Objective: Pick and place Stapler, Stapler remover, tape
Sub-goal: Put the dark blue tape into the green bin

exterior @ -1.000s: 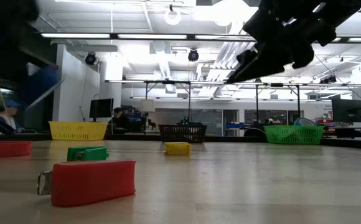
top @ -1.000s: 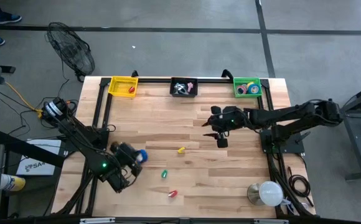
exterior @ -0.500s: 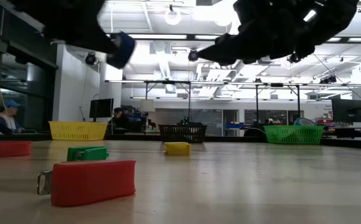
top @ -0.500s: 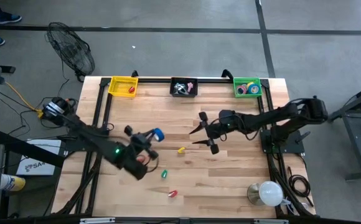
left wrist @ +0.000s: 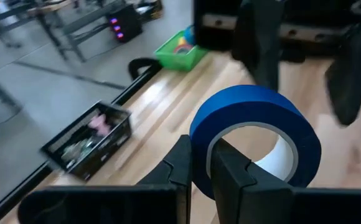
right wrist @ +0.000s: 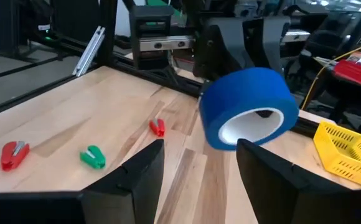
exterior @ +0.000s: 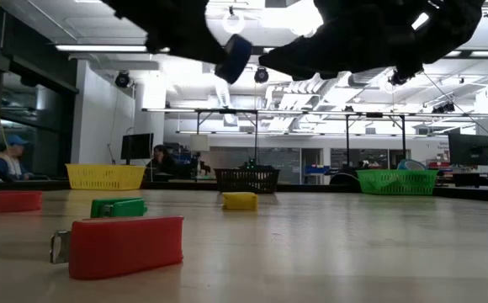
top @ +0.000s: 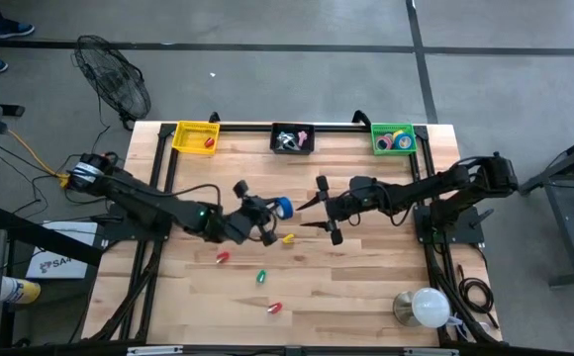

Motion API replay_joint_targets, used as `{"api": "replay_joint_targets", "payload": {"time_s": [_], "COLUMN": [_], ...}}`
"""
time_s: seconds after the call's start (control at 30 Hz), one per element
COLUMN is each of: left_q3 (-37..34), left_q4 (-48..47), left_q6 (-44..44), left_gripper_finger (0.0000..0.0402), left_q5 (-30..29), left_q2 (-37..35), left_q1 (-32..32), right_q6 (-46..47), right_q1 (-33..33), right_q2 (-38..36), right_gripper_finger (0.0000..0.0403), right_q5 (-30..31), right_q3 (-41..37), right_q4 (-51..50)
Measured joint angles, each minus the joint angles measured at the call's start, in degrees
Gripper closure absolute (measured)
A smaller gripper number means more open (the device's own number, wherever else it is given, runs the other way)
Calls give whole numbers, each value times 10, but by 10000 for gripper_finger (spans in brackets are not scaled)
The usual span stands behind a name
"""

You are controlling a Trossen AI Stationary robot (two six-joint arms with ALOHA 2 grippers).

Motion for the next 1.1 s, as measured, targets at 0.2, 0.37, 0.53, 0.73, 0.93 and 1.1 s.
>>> {"api": "replay_joint_targets", "payload": {"time_s": [0.2, 0.37, 0.53, 0.73, 0.93, 1.1], "left_q3": [0, 0, 0, 0, 0, 0], "left_q4": [61, 83, 94, 118, 134, 136], "left_q6": [55, 72, 77, 100, 118, 118], "left_gripper_finger": [375, 375, 375, 375, 375, 375], "left_q5": [69, 98, 116, 133, 138, 138], "left_q2": [0, 1, 1, 1, 2, 2], "left_q1": [26, 38, 46, 52, 53, 52], "right_q6": [1, 3, 4, 16, 17, 28], "right_q1": [0, 2, 2, 3, 3, 3], "right_q2": [0, 0, 0, 0, 0, 0], "right_gripper_finger": [210, 210, 210, 210, 212, 242], "right_q5": [-1, -9, -10, -33, -39, -40], "right_q3": [0, 0, 0, 0, 0, -1], "right_q4": [11, 33, 48, 69, 83, 97]}}
